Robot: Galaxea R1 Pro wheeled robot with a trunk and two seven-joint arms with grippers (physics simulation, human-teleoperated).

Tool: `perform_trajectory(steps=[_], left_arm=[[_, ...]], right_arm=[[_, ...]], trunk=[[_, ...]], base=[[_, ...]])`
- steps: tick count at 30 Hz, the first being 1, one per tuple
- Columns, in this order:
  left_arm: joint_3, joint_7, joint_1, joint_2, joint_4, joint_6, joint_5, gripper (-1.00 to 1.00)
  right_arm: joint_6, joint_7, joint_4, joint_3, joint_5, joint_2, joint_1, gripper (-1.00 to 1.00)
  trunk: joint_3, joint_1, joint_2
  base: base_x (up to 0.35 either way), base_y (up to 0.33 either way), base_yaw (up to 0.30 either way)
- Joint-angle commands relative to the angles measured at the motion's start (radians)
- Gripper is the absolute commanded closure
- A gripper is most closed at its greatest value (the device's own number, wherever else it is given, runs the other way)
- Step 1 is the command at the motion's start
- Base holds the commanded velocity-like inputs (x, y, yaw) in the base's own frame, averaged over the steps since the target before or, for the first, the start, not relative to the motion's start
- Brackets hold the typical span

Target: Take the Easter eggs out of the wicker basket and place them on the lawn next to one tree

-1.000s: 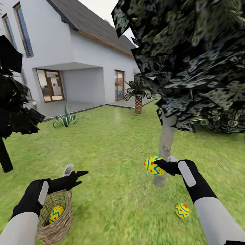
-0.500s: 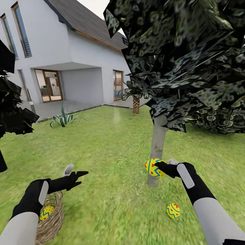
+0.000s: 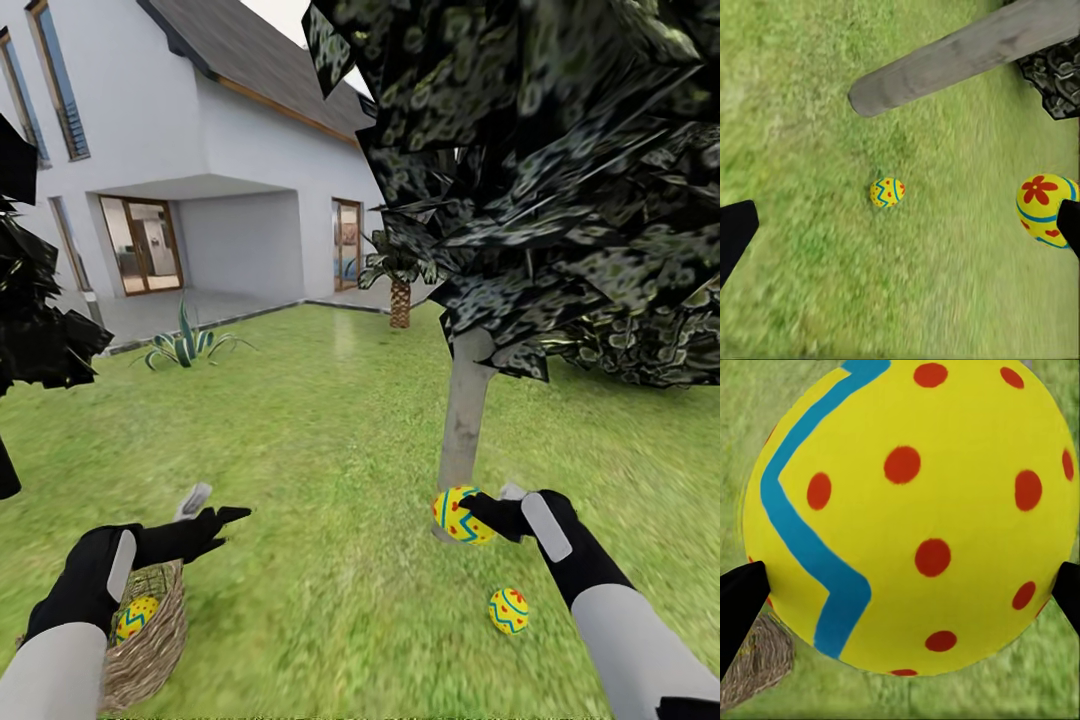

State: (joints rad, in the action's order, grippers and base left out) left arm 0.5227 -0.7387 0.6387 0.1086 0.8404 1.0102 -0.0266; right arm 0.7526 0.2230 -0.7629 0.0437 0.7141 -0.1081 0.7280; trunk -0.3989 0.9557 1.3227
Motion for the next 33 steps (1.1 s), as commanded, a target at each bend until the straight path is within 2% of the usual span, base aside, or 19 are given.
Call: perform_trajectory(steps=[1,3,6,8,12,15,16,18,20,22,33], left_arm=[[-0.002,0.020,0.001,0.001,0.003,0.007,-0.003,-1.00],[-0.005,0.081,0.001,-0.002,0.006,0.006,-0.003,-1.00],[-0.005,0.213,0.001,-0.005,0.006,-0.029,-0.006,-1.00],[-0.004,0.270,0.002,-0.008,0.006,-0.054,-0.008,-1.00],[-0.006,0.298,0.002,-0.026,0.006,-0.066,-0.006,-1.00],[-0.009,0.351,0.002,-0.034,0.008,-0.075,-0.006,-1.00],[-0.021,0.369,0.002,-0.037,0.009,-0.076,-0.006,-1.00],[-0.074,0.403,0.002,-0.046,0.009,-0.083,-0.006,-1.00],[-0.114,0.425,0.002,-0.049,0.009,-0.090,-0.006,-1.00],[-0.126,0.432,0.002,-0.050,0.009,-0.092,-0.006,-1.00],[-0.130,0.433,0.002,-0.051,0.009,-0.093,-0.009,-1.00]], right_arm=[[0.003,0.023,-0.001,0.000,0.006,-0.008,0.001,1.00],[-0.007,0.048,0.007,-0.003,0.001,-0.035,0.001,1.00],[-0.031,0.054,0.027,-0.007,-0.007,-0.050,0.001,1.00],[-0.036,0.056,0.030,-0.010,-0.015,-0.055,0.001,1.00],[-0.040,0.059,0.030,-0.011,-0.020,-0.053,0.001,1.00],[-0.042,0.061,0.030,-0.011,-0.021,-0.047,0.001,1.00],[-0.044,0.062,0.030,-0.011,-0.021,-0.046,0.001,1.00],[-0.063,0.064,0.030,-0.011,-0.021,-0.045,0.001,1.00],[-0.072,0.065,0.030,-0.011,-0.021,-0.045,0.001,1.00],[-0.075,0.065,0.030,-0.010,-0.021,-0.044,0.001,1.00],[-0.078,0.068,0.027,-0.010,-0.019,-0.041,0.001,1.00]], trunk=[[-0.006,0.004,0.008],[-0.016,0.012,0.022],[-0.030,0.023,0.043],[-0.040,0.031,0.057],[-0.059,0.046,0.085],[-0.073,0.058,0.106],[-0.078,0.061,0.113],[-0.087,0.069,0.127],[-0.097,0.077,0.141],[-0.106,0.084,0.155],[-0.158,0.127,0.232]], base=[[0.000,0.000,0.000],[0.000,0.000,0.000],[0.000,0.000,0.000],[0.000,0.000,0.000],[0.000,0.000,0.000],[0.000,0.000,0.000],[0.000,0.000,0.000],[0.000,0.000,0.000],[0.000,0.000,0.000],[0.000,0.000,0.000],[0.000,0.000,0.000]])
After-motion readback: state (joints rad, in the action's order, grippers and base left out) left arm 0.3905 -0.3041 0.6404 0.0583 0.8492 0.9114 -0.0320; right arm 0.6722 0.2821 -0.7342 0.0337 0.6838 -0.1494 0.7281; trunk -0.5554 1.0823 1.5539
